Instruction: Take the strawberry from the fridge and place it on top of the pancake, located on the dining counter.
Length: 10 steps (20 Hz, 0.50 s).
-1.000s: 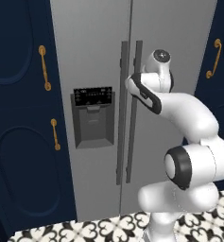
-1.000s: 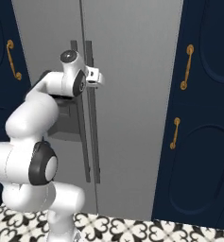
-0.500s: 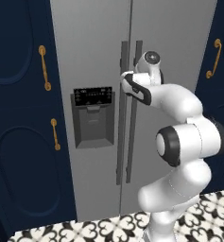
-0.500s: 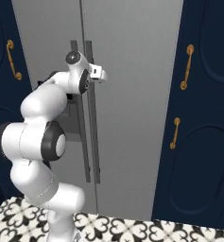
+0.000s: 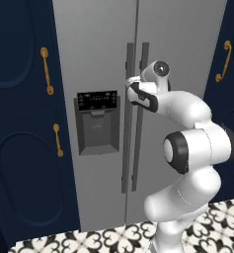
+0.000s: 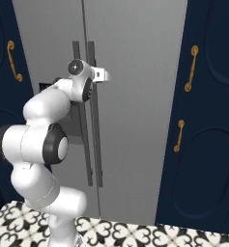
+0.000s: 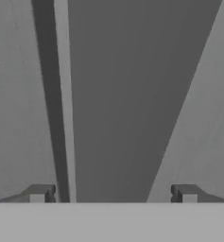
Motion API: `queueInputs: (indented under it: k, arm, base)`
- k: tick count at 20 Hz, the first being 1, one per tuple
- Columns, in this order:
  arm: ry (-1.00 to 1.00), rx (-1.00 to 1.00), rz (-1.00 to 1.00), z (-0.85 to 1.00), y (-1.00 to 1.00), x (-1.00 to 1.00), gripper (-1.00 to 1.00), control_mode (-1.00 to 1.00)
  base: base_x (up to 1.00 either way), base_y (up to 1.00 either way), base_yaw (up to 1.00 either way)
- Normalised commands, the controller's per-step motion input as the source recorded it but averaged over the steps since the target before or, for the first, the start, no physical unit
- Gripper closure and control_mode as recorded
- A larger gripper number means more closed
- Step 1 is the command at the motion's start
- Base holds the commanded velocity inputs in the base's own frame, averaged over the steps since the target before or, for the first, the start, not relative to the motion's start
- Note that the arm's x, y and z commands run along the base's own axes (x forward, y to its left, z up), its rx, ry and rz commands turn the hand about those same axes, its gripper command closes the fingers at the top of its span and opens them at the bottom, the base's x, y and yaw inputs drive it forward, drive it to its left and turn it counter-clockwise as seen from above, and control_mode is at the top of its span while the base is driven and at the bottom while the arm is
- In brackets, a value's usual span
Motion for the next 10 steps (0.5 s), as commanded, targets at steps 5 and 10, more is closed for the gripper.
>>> queueInputs:
  k: [5, 10]
  arm:
    - [-0.07, 0.0, 0.0, -0.11, -0.01, 0.17, 1.0, -1.0]
    - [-0.01, 0.0, 0.0, -0.06, -0.3, -0.42, 1.0, -1.0]
  base:
    - [0.0, 0.0, 0.0]
    - [0.0, 0.0, 0.0]
